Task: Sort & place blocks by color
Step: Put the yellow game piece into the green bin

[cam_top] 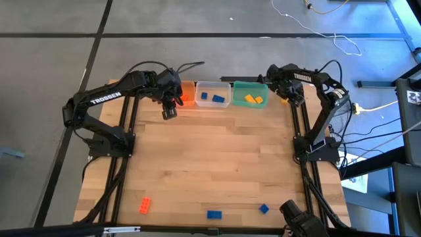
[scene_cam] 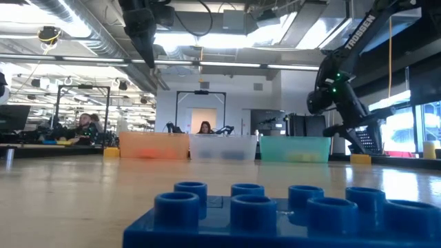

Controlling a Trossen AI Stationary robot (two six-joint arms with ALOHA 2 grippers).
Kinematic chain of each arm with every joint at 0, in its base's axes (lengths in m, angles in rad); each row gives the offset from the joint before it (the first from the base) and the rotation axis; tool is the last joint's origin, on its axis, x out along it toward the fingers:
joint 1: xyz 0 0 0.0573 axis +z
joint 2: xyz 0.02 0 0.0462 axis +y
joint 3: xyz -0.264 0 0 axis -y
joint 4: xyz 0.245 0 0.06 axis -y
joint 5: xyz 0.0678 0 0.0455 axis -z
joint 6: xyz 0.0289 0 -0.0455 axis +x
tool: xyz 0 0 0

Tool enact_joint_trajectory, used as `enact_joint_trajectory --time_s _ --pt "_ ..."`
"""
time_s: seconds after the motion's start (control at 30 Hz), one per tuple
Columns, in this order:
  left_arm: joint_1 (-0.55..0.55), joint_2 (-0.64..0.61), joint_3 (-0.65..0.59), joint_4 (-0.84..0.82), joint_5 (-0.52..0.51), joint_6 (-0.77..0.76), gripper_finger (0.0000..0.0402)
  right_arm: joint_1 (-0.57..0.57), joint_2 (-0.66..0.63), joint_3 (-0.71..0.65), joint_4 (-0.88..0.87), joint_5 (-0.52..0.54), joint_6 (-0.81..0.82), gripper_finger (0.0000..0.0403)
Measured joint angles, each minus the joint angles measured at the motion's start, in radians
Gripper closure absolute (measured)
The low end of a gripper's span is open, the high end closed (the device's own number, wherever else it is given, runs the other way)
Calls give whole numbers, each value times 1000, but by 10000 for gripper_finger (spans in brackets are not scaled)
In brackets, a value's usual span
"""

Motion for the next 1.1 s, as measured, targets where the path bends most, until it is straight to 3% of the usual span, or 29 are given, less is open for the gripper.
enact_joint_trajectory --time_s 0.33,0.7,0.9,1.1 --pt "0 0 0 0 0 26 250 0 0 1 75 -20 16 231" --pt "23 0 0 -2 -4 51 250 34 59 11 26 50 -56 231" --pt "59 0 0 -3 29 52 250 58 59 10 -23 -5 -110 231" --pt "66 0 0 -3 53 53 250 89 68 3 -185 -73 -133 231"
